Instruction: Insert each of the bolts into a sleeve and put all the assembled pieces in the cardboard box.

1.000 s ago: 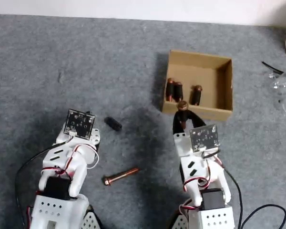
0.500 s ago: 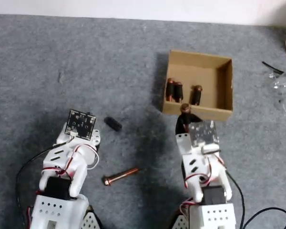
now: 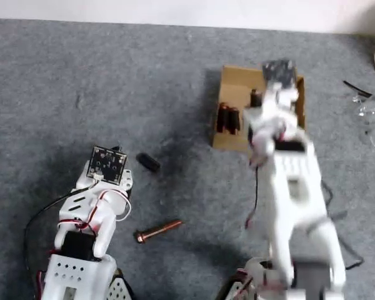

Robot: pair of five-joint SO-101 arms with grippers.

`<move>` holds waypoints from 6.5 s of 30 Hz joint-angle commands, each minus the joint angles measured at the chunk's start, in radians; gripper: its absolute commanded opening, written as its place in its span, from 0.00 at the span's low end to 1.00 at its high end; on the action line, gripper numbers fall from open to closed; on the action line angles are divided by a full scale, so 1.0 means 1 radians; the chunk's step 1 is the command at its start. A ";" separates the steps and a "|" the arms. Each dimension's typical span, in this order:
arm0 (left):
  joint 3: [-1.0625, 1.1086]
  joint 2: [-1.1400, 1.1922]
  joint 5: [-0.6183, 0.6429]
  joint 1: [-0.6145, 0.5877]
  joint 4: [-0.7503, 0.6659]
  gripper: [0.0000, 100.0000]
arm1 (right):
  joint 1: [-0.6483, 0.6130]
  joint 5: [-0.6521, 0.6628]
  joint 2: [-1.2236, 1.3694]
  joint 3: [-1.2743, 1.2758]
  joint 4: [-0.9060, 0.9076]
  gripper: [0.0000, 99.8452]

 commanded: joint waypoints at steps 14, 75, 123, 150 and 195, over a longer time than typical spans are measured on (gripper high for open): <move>-0.008 -0.005 -0.008 -0.008 -0.028 0.01 | 0.022 -0.187 0.656 -0.682 0.246 0.01; -0.015 -0.015 0.114 -0.211 -0.064 0.01 | -0.696 0.081 0.739 -0.581 0.415 0.20; -0.058 -0.002 -0.140 0.048 -0.003 0.01 | -0.236 0.081 -0.572 0.570 0.182 0.00; -0.742 1.168 -0.528 0.464 0.746 0.01 | -0.025 0.011 -0.923 0.966 -0.105 0.00; -0.806 1.477 -0.631 0.306 0.623 0.01 | -0.007 0.017 -0.923 0.974 -0.107 0.00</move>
